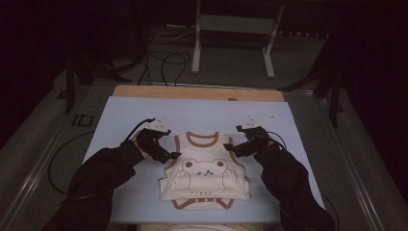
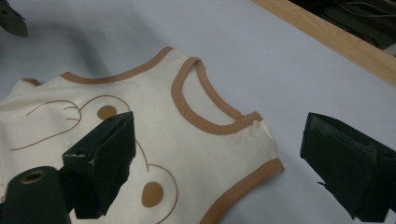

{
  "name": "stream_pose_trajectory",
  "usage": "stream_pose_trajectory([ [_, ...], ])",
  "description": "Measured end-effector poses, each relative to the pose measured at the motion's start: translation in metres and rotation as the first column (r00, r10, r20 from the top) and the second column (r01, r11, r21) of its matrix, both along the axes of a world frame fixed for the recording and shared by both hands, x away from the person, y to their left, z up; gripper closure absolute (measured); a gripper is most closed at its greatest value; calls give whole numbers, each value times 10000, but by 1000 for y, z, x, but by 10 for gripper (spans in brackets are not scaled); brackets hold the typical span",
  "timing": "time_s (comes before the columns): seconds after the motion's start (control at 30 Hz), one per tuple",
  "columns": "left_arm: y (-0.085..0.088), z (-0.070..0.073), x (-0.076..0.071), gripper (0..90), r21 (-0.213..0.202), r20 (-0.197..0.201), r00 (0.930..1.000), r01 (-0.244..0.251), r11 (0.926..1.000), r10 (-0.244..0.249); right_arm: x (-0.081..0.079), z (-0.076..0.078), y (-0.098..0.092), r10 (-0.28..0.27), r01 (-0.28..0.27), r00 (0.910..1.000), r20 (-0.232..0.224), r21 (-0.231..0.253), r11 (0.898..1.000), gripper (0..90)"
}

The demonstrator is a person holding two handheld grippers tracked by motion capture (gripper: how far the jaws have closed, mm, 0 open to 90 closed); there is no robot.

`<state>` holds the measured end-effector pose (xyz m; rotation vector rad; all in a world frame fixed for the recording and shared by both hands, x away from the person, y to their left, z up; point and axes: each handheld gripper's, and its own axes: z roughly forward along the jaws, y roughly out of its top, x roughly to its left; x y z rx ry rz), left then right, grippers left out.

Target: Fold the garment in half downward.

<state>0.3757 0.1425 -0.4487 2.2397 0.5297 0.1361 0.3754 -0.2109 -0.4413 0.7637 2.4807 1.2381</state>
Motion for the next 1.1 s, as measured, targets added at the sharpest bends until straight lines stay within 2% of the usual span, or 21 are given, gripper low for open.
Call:
stream_pose_trajectory([
  [0.1,-2,-3,5,0,54,94,10000,9,10000,-9,5,-3,1,-31,31,10000,-81,-62,10000,103],
  [0.27,-3,-8,16,0,292,-120,9998,-176,9994,179,15,-10,2,-95,93,9996,-277,-62,9999,104],
  [0.43,-2,-18,24,0,259,-106,9992,-376,9990,379,23,-24,8,57,-83,9987,-502,-511,9987,104],
  [0.57,-3,-25,32,0,451,-136,9990,-413,9981,420,27,-30,11,98,-139,9982,-589,-700,9974,104],
  [0.8,-5,-40,42,0,677,-515,9977,-401,9969,436,37,-46,13,85,-176,9956,-935,-970,9951,104],
  [0.87,-4,-42,44,0,596,-688,9967,-395,9974,436,39,-49,13,76,-178,9951,-987,-1031,9945,104],
  [0.93,-4,-42,46,0,703,-949,9944,-404,9967,470,40,-52,13,160,-262,9945,-1033,-984,9948,103],
  [1.1,-5,-43,48,0,760,-955,9937,-520,9957,592,42,-56,17,209,-337,9939,-1079,-1180,9924,102],
])
